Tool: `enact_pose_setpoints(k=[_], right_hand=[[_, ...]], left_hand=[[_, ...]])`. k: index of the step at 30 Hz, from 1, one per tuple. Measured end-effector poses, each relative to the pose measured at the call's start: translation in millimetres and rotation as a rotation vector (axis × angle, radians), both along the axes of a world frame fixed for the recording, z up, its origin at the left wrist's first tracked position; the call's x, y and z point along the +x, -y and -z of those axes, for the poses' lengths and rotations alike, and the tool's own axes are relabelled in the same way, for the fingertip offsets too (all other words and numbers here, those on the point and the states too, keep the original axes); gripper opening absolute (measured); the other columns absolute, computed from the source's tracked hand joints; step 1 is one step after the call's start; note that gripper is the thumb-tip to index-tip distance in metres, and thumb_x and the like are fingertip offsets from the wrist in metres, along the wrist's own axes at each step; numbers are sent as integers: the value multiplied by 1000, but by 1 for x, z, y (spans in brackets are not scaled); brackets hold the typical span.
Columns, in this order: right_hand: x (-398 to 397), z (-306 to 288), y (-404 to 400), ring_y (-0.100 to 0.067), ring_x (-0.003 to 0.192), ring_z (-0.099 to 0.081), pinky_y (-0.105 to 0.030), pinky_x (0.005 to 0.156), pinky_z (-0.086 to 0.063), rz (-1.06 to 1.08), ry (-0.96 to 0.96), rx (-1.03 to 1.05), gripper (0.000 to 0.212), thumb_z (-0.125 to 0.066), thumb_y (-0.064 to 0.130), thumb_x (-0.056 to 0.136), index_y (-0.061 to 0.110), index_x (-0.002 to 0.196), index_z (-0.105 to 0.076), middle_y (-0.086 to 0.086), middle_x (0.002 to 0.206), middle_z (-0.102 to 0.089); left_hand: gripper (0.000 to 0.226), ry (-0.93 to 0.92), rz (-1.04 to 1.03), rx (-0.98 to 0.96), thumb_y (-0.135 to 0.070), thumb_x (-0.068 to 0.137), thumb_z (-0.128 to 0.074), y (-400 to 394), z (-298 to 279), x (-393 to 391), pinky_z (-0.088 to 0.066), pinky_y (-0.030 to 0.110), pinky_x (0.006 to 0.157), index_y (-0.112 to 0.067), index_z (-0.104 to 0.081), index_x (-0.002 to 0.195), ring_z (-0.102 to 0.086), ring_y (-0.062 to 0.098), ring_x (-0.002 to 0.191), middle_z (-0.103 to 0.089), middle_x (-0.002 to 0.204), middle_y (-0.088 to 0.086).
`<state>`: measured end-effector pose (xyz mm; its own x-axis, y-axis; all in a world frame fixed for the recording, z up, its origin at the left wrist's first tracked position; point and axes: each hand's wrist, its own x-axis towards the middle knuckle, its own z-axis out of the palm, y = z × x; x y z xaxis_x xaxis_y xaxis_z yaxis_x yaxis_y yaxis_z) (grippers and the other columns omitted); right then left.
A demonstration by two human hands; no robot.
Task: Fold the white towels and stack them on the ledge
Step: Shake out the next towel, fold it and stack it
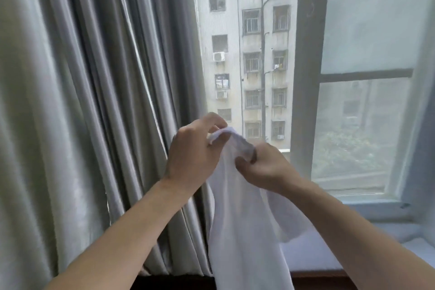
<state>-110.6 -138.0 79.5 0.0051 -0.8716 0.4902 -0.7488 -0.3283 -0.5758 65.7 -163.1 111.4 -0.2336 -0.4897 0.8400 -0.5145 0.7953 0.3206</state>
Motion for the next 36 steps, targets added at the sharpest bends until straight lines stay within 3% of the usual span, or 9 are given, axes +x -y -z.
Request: enact_pose_setpoints(k=[4,7,13,18,24,27,30,33,36], right_hand=[[-44,-20,-1,-20,66,-56,-33,57,-41,59,-74,67,8,-57,20,89,20,81,-54,0,73,-59],[-77,-33,-10,-15,59,-48,-33,58,-36,94,-108,95,26,-62,14,86,20,65,-48,6,61,-49],[-124,-51,-20,-4,51,-48,-20,50,-36,253,-48,103,24,-63,8,81,13,58,-59,10,55,-53],[-137,-68,-23,-18,77,-64,-27,60,-45,323,-52,3,4,-65,17,88,17,90,-69,0,82,-68],[-142,-86,-34,-27,77,-65,-29,58,-46,419,-147,-21,14,-62,14,89,9,86,-75,-8,78,-70],[-148,-88,-41,-26,66,-67,-34,51,-57,311,138,-3,15,-60,5,92,2,84,-72,-14,74,-68],[-152,-90,-54,-20,67,-61,-31,52,-52,134,413,19,15,-62,6,99,8,86,-69,-7,75,-64],[-155,-93,-67,-14,62,-55,-26,48,-41,33,514,-12,24,-61,10,102,15,80,-70,-1,71,-61],[-154,-96,-76,-8,59,-63,-25,44,-52,-18,641,-24,19,-62,17,102,12,86,-72,3,69,-67]], left_hand=[[14,-200,189,267,-18,95,-69,10,-22,-5,-42,21,56,-19,-66,82,-59,4,64,-63,71,-14],[31,-324,335,464,-6,99,-62,16,-29,-8,-44,20,55,-17,-67,71,-57,4,61,-61,66,-12],[32,-342,333,644,-25,107,-53,33,-35,-10,-47,27,74,1,-70,98,-59,12,78,-64,82,-1],[39,-330,311,661,-34,107,-51,39,-48,-13,-49,30,72,-1,-69,95,-59,15,77,-63,84,3],[24,-399,328,598,-21,108,-52,40,-62,-14,-58,25,62,-13,-75,105,-69,12,75,-73,87,0],[25,-405,278,618,-25,107,-54,44,-62,-7,-57,25,60,-11,-75,106,-69,16,77,-73,87,2],[24,-361,250,665,-27,106,-55,44,-59,7,-58,29,59,-15,-75,108,-71,17,78,-74,92,5],[24,-282,298,703,-31,104,-59,39,-62,26,-62,34,61,-14,-75,110,-74,17,77,-77,99,9],[35,-162,447,804,-35,98,-61,35,-70,44,-63,37,62,-13,-73,121,-76,23,85,-77,108,15]])
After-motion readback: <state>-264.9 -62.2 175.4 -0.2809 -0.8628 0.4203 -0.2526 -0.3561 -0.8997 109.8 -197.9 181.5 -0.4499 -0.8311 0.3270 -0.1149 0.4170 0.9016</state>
